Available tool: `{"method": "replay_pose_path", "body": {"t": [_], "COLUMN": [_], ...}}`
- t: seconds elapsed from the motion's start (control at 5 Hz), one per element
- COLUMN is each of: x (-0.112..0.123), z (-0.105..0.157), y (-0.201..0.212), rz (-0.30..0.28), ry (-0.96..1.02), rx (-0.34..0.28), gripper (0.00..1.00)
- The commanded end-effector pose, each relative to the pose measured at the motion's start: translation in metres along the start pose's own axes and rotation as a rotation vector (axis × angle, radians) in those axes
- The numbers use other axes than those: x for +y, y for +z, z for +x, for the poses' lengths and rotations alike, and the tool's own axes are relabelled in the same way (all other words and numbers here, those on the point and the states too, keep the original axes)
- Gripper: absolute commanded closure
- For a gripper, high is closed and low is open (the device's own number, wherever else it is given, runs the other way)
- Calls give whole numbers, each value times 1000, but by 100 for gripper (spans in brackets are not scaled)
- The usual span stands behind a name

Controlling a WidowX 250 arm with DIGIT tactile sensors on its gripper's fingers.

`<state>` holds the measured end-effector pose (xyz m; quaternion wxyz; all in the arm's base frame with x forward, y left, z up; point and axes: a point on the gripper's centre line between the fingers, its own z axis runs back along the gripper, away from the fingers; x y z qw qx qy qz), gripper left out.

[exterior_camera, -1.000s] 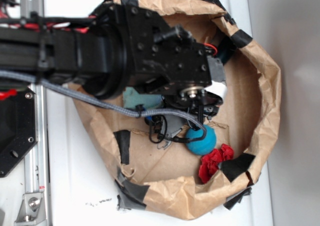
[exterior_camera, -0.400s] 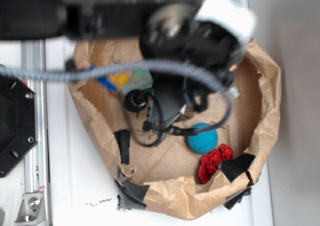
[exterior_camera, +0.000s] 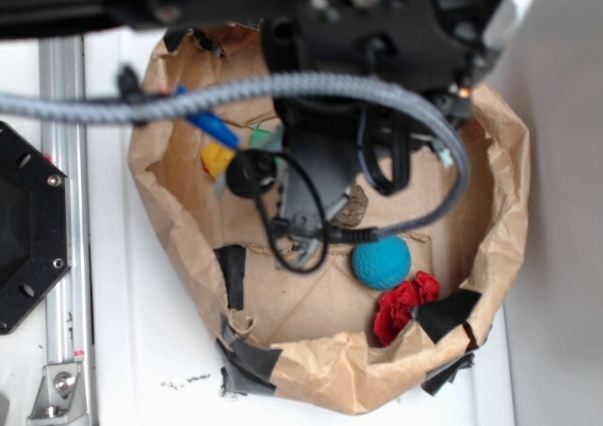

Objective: Grab the blue cloth.

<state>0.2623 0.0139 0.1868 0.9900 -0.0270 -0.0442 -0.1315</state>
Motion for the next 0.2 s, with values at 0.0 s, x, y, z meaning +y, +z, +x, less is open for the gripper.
{"method": "replay_pose_path", "body": {"t": [0.0], "x": [-2], "z": [17], "y": [0], "rz": [26], "ry": [-18], "rx": [-44], "gripper": [100]}}
